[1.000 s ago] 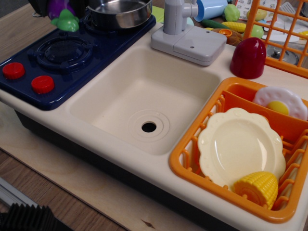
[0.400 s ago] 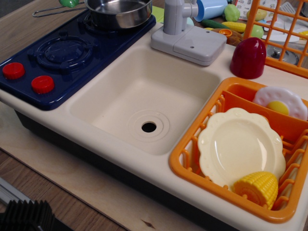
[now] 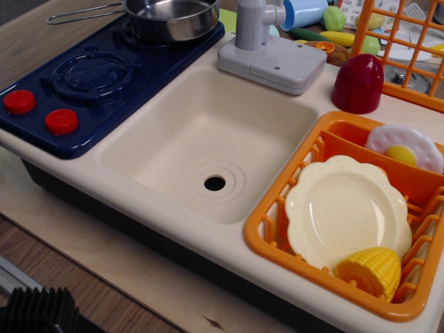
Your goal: Put eggplant into pan
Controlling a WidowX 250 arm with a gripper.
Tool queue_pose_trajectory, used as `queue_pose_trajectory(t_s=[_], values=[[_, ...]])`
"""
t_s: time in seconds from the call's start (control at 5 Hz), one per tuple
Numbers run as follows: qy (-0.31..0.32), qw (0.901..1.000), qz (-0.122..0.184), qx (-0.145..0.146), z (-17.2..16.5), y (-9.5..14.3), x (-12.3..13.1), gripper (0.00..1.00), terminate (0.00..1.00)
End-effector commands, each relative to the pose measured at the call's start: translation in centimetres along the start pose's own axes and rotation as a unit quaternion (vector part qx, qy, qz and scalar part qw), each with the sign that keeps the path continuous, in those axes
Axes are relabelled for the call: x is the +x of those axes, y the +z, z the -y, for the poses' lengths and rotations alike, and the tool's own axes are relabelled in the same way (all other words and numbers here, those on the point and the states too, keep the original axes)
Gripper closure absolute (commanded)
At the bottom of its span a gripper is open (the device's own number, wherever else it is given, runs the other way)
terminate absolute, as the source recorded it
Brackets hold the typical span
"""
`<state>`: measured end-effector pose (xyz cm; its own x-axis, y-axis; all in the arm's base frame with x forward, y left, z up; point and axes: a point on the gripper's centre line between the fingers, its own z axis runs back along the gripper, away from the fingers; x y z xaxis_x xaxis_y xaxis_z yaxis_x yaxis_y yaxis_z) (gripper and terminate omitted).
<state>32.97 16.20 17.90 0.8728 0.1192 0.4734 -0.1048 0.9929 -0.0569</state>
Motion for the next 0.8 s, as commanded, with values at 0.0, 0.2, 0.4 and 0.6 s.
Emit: queue_pose_trajectory(t_s=[0.0,0.2,0.4,0.6], values=[[0.0,0.9993,0.035,-0.009,1.6,1.0,1.9,0.0,0.0],[0.008,0.9978,0.065,-0.009,3.1,1.1,1.0,0.0,0.0],[0.008,0.9978,0.065,-0.009,3.1,1.1,1.0,0.0,0.0],[0.008,0.9978,0.065,-0.009,3.1,1.1,1.0,0.0,1.0]])
